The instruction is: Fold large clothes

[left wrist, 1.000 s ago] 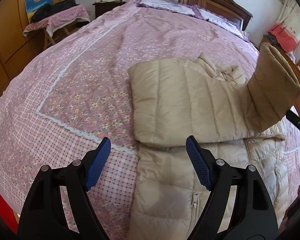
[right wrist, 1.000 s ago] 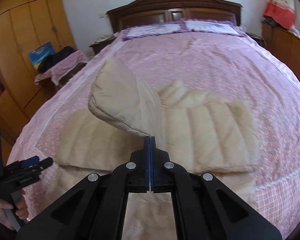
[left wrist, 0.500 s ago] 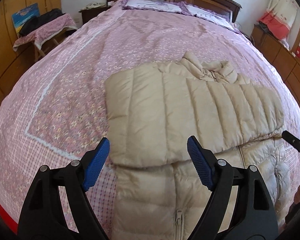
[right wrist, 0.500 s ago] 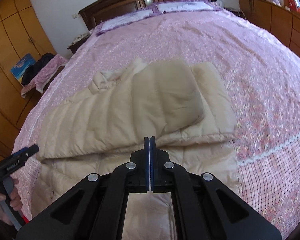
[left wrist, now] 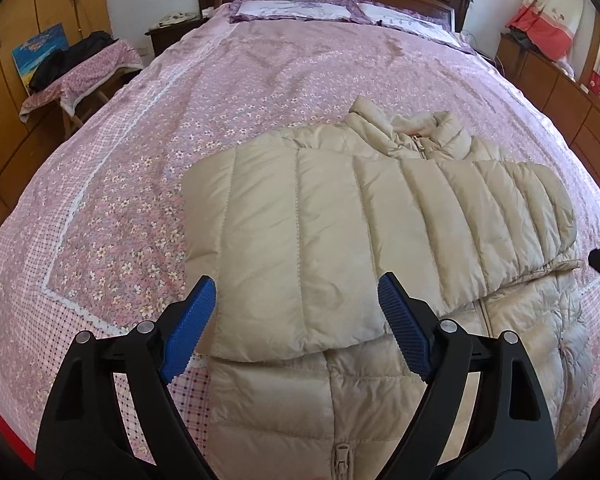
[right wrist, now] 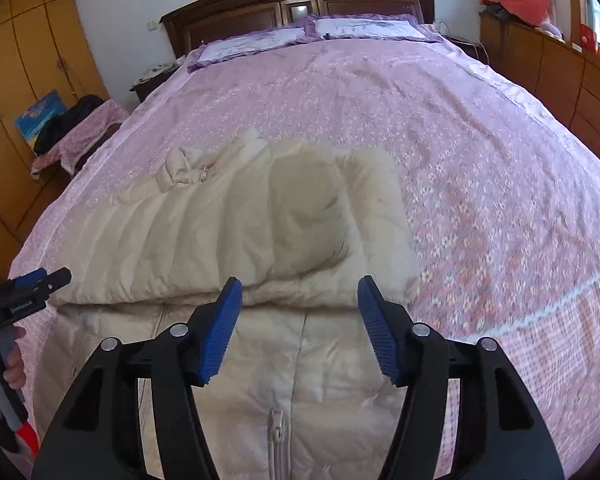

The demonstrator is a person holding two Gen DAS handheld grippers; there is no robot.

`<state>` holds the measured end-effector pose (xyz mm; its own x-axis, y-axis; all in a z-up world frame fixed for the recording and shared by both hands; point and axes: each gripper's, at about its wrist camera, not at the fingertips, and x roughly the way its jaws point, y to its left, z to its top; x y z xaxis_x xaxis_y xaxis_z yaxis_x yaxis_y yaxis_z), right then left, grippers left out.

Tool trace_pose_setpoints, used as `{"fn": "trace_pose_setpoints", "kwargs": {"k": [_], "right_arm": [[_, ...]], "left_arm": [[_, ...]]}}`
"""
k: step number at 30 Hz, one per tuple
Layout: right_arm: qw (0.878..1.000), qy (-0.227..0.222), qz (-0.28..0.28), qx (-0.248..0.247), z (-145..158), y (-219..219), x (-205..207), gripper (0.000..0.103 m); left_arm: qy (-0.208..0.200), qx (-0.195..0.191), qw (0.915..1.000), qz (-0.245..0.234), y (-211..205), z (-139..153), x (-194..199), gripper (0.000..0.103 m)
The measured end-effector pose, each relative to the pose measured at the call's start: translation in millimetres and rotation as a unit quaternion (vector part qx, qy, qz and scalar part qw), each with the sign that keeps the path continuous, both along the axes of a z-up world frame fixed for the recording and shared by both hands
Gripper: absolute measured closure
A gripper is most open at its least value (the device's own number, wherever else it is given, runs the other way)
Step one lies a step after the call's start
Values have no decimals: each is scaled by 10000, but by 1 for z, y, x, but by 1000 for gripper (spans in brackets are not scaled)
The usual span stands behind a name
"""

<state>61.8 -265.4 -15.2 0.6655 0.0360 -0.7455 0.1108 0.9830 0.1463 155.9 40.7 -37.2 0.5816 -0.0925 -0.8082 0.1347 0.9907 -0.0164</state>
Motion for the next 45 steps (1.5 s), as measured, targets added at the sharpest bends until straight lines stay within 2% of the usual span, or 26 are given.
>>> {"fn": "trace_pose_setpoints", "kwargs": {"k": [5, 10, 11, 12, 13, 14, 16, 17, 20, 22, 24, 28, 34, 37, 39, 40, 41, 45], "right_arm": [[9999, -8, 78, 104, -2, -13, 30, 43], [9995, 135, -158, 232, -14, -30, 60, 43], [9990, 208, -156, 353, -19, -32, 65, 47], [9981, 281, -87, 534, -23, -32, 69, 71], [9969, 344, -27, 701, -25, -32, 71, 77], [9963, 352, -18, 782, -23, -33, 70, 91], [9962, 132, 46, 856, -11, -34, 62, 96], [9971, -130, 28, 753, 4, -35, 52, 96], [9977, -546, -223, 342, 29, -42, 28, 97], [9982, -485, -349, 94, 28, -50, 24, 97], [9986, -214, -456, -144, 12, -57, 28, 97], [9983, 205, -544, -105, -25, -67, 41, 95], [9974, 396, -588, -96, -61, -68, 50, 89], [9972, 384, -635, -25, -61, -70, 50, 83], [9970, 337, -695, -3, -56, -72, 46, 70], [9969, 285, -734, 8, -52, -74, 41, 67], [9969, 237, -746, 51, -49, -77, 38, 60], [9964, 130, -762, 341, -36, -86, 19, 59]], "left_arm": [[-17, 8, 10000, 31, 0, 0, 1, 20], [-52, 34, 10000, 56, 1, 0, 3, 20], [-88, 11, 9999, 51, 2, 1, 3, 20], [-136, -33, 9999, 33, 2, 2, 2, 20], [-212, -111, 9997, 8, 3, 4, 1, 20], [-270, -166, 9995, -4, 3, 6, 1, 20], [-396, -227, 9990, 1, 4, 11, 1, 20], [-472, -242, 9986, -3, 3, 12, 2, 20], [-568, -164, 9982, -30, -1, 12, 8, 20], [-563, -67, 9984, -60, -7, 7, 14, 21], [-506, 76, 9987, -61, -14, -4, 24, 30], [-271, 221, 9994, 54, -17, -29, 41, 34], [-193, 371, 9991, 2, -24, -43, 50, 33], [-195, 382, 9991, 0, -24, -41, 48, 32], [-206, 359, 9991, -17, -22, -38, 47, 33], [-204, 334, 9992, -16, -20, -35, 46, 33], [-191, 268, 9995, 1, -16, -31, 43, 32], [-123, -26, 9999, 67, 0, -16, 29, 28]]}}
